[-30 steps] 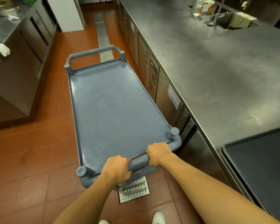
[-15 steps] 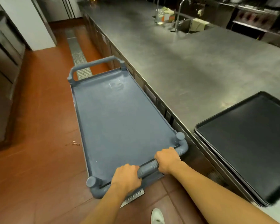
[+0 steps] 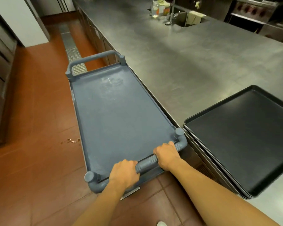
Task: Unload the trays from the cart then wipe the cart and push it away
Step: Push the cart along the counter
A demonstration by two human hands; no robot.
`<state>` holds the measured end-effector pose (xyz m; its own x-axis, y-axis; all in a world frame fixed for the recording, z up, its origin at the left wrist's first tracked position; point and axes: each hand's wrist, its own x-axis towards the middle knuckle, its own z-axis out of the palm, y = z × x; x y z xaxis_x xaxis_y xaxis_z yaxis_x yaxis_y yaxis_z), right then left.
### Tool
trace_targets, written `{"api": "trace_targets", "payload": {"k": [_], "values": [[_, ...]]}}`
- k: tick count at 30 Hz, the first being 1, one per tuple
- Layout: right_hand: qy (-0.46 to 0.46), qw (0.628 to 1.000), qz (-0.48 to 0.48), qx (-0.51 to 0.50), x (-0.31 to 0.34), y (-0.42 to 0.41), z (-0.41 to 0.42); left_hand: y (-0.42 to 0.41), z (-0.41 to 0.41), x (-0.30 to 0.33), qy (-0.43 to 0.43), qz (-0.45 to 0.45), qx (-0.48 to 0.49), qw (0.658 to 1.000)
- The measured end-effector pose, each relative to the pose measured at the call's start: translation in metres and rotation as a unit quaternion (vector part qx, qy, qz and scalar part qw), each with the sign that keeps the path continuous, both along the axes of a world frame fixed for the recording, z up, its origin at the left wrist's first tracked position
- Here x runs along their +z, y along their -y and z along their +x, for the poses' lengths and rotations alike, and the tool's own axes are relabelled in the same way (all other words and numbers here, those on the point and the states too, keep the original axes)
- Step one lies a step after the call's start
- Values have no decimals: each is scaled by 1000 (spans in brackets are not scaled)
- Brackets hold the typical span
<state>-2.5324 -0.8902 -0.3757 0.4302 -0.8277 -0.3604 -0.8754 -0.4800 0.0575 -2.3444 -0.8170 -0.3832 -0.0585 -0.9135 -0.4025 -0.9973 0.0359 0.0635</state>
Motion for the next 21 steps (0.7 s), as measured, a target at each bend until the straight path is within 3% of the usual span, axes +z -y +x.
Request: {"api": "trace_targets", "payload": {"k": [8,21], "values": [[3,1000,-13,9,-6,5,-3,3,-3,1,25,23,9,999],[26,999,6,21,3,-10,-5,-14,-3,7,-25,19,88,996]]}}
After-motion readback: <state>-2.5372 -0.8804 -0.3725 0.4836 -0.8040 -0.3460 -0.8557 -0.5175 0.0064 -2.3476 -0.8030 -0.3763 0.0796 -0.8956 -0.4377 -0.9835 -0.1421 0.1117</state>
